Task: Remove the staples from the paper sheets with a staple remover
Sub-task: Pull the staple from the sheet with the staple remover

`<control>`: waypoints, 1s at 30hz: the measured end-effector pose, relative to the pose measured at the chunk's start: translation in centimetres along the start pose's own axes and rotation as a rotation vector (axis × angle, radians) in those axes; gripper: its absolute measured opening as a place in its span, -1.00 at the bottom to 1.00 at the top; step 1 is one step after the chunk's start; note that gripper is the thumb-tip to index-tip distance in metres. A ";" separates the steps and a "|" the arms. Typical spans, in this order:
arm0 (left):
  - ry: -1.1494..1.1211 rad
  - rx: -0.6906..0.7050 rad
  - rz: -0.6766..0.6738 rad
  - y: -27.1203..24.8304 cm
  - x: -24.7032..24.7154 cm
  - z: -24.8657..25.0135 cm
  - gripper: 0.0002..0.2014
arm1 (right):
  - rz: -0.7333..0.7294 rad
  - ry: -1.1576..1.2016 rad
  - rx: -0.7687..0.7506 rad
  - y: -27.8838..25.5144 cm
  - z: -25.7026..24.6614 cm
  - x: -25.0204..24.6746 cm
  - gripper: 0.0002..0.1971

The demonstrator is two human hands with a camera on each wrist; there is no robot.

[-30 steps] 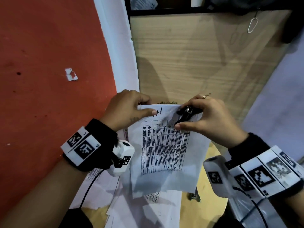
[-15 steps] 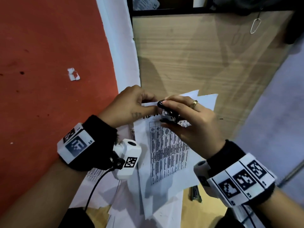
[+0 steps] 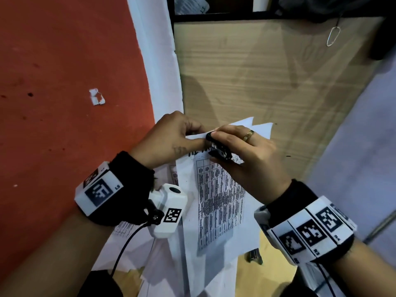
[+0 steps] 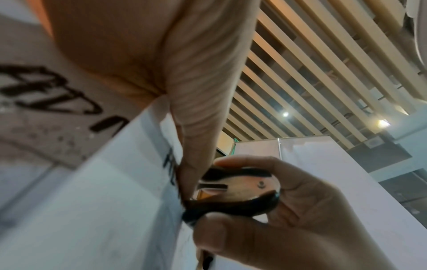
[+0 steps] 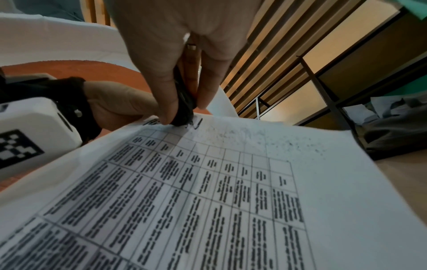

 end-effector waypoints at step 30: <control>-0.409 -0.053 -0.133 -0.4 0.9 -0.2 -0.76 | 0.027 0.221 0.082 0.2 1.0 -0.1 -0.75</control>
Point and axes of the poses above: each hand's wrist, its own y-axis towards the middle knuckle, its own x-axis out of the palm, z = x × y, the point moved 5 cm from there along y, towards the middle knuckle, and after that the axes turned 7 degrees about y, right-handed, at the moved point
